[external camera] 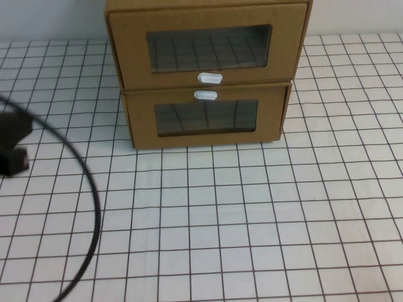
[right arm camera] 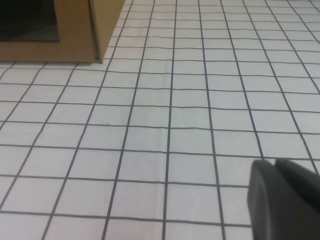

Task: Open the shoe box
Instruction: 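Pull the top drawer of the cardboard box fully open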

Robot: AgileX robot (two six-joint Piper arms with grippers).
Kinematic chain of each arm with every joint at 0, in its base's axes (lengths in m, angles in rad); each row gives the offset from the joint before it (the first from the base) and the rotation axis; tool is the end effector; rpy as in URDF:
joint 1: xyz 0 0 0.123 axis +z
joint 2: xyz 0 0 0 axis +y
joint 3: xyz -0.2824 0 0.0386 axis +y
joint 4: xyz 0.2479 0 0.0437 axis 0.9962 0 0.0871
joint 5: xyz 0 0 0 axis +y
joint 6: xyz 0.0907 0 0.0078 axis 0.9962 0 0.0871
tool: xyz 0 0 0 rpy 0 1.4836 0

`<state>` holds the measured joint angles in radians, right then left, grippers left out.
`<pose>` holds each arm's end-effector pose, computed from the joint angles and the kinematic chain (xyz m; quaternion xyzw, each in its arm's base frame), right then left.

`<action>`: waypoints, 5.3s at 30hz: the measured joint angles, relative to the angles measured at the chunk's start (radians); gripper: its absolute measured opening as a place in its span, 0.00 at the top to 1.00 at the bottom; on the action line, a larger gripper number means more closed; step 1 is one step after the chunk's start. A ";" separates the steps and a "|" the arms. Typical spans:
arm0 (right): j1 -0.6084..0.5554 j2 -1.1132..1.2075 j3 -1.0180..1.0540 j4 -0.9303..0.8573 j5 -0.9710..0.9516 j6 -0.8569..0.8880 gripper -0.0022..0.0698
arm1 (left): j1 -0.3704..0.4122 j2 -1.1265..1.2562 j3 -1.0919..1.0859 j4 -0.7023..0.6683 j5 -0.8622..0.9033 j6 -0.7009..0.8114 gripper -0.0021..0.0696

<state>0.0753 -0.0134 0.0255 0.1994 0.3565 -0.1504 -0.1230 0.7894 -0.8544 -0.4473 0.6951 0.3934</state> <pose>0.0523 0.0103 0.1737 -0.0362 0.7963 0.0613 0.6007 0.1458 -0.0435 0.3689 0.1409 0.8410 -0.1409 0.5030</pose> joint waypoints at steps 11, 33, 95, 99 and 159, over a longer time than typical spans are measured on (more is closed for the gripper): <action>0.000 0.000 0.000 0.000 0.000 0.000 0.99 | -0.076 0.614 -0.723 -0.165 0.162 0.247 0.97; 0.000 0.000 0.000 0.000 0.000 0.000 0.99 | -0.157 1.402 -1.679 -0.209 0.550 0.163 0.97; 0.377 1.208 -0.923 0.308 0.305 -0.225 0.99 | -0.159 1.411 -1.689 -0.197 0.548 0.152 0.97; 0.564 1.325 -1.043 0.032 0.294 -0.053 0.99 | -0.159 1.411 -1.689 -0.197 0.548 0.149 0.97; 0.711 1.904 -1.420 -1.801 0.010 0.860 0.69 | -0.159 1.411 -1.691 -0.197 0.547 0.126 0.97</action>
<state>0.7862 1.8904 -1.3945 -1.6015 0.3667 0.7093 -0.2822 2.2008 -2.5453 -0.6440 1.2416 0.5196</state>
